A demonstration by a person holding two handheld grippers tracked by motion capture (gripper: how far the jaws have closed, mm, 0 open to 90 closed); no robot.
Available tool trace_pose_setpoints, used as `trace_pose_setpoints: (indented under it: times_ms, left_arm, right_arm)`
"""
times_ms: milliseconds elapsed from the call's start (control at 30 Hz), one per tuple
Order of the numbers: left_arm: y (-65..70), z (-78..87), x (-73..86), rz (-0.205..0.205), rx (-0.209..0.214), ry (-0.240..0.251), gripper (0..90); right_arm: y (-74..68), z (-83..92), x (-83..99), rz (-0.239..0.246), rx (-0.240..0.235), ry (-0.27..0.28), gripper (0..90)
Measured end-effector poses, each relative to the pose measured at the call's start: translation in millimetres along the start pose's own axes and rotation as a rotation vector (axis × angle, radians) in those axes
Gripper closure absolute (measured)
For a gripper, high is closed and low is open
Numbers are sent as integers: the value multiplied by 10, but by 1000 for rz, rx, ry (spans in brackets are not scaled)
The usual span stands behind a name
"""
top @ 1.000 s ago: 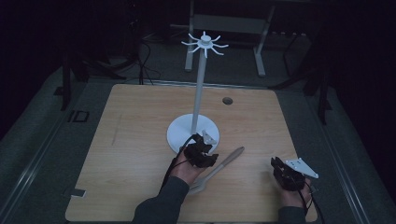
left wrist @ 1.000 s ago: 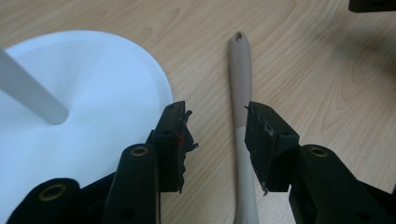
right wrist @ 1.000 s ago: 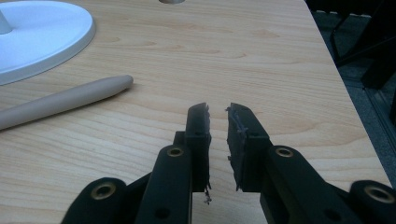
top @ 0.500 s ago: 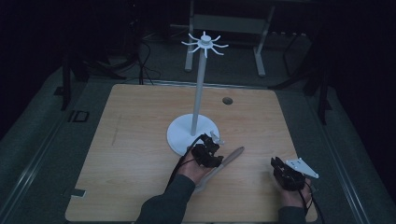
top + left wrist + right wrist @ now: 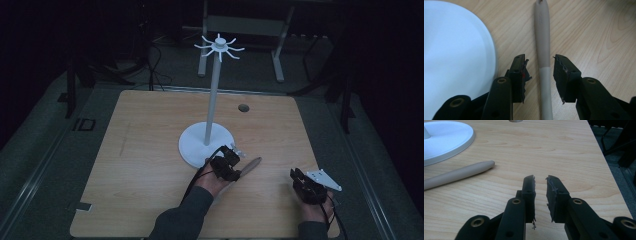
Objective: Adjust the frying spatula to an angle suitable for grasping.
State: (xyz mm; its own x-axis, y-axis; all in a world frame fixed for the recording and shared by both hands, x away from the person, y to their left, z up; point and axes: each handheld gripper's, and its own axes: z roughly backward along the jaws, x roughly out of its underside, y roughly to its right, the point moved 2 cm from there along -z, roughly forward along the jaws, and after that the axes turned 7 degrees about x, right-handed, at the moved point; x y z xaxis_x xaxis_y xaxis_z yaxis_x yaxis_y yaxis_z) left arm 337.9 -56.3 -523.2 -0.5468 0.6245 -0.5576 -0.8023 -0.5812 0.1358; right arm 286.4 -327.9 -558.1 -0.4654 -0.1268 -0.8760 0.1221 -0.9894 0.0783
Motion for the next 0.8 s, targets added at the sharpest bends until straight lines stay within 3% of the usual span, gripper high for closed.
trace_pose_setpoints:
  times_ms: [800]
  left_arm:
    - [59, -331, -12, -11, 8, -137, 672]
  right_arm:
    - [17, 7, -2, -3, 2, 5, 761]
